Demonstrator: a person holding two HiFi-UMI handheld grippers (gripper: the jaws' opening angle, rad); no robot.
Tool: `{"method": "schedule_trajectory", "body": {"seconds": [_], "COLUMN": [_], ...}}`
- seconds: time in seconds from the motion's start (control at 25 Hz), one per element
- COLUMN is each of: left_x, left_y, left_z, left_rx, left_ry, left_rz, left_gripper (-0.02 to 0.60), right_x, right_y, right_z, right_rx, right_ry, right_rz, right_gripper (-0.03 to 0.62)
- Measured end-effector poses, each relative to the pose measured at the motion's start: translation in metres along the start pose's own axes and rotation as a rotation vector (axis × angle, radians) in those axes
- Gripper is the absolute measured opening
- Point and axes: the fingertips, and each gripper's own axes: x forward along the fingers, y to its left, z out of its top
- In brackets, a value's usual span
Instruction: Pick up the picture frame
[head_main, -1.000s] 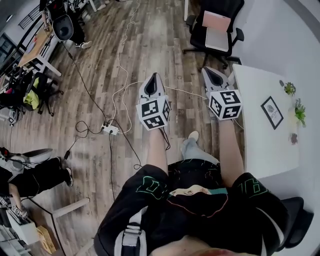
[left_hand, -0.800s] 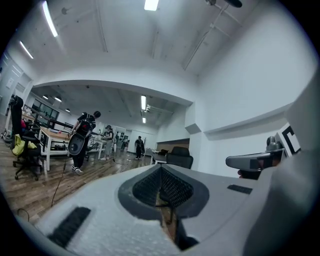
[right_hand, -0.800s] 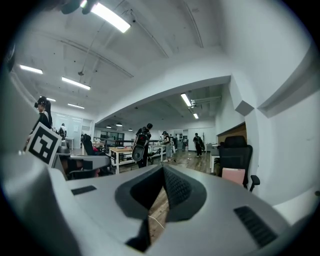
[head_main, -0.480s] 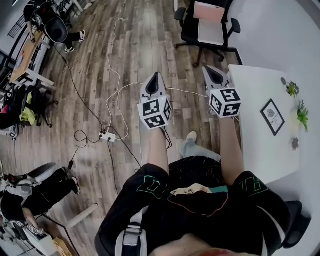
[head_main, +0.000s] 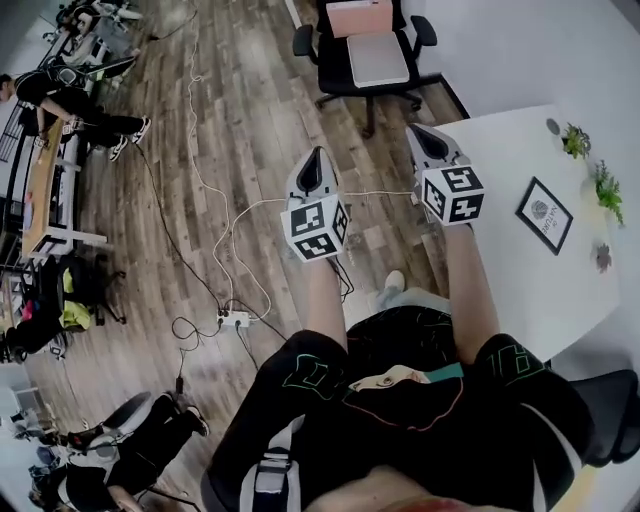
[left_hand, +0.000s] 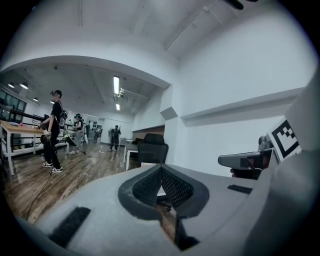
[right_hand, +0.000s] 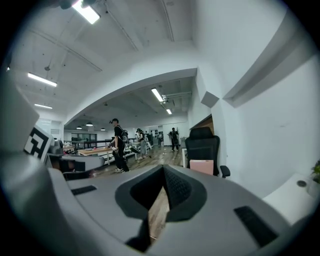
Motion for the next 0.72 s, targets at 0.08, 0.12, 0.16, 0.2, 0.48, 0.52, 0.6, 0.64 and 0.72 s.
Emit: {"method": "schedule_trajectory", "body": {"seconds": [0.08,0.12,0.16,0.2,0.48,0.52,0.6,0.64,0.72], "left_x": [0.02,0.027,0.031,0.035,0.066,0.07,0.078,0.083,0.094], "left_y": [-0.013,-0.016,-0.017,-0.018,-0.054,-0.062,-0.078,-0.086,-0.105], "left_z": [-0.002,-0.003,-0.004,-0.004,0.01,0.013,0.017,0.018,0.018], "left_rx": [0.005,0.002,-0.004,-0.01,0.028,0.035,0.048,0.057,0.075], "left_ry": [0.005,0.009,0.012,0.014,0.007,0.007,0.011,0.016,0.032], "left_rz": [-0.033,-0.041,-0.044,-0.045,-0.132,-0.149,-0.183,-0.202,-0.245], "left_gripper": [0.008,0.008,0.008,0.008,0.008,0.008,0.008,0.008,0.008], "right_x": [0.004,0.005,0.004,0.004,-0.009,-0.013,-0.022,-0.028,-0.039], "right_y": [-0.021,-0.028,-0.033,-0.037,-0.074,-0.08,-0.095,-0.103,-0.121], "right_z": [0.001,0.001,0.001,0.002,0.021,0.022,0.024,0.024,0.022], "right_rx": [0.004,0.002,-0.001,-0.004,0.003,0.008,0.022,0.031,0.054], "right_ry": [0.002,0.006,0.008,0.006,-0.035,-0.04,-0.048,-0.051,-0.054], "right_rz": [-0.028,-0.037,-0.043,-0.049,-0.118,-0.132,-0.165,-0.184,-0.229], "right_gripper": [0.005,0.005,0.005,0.005,0.005,0.005,0.005,0.005,0.005]}}
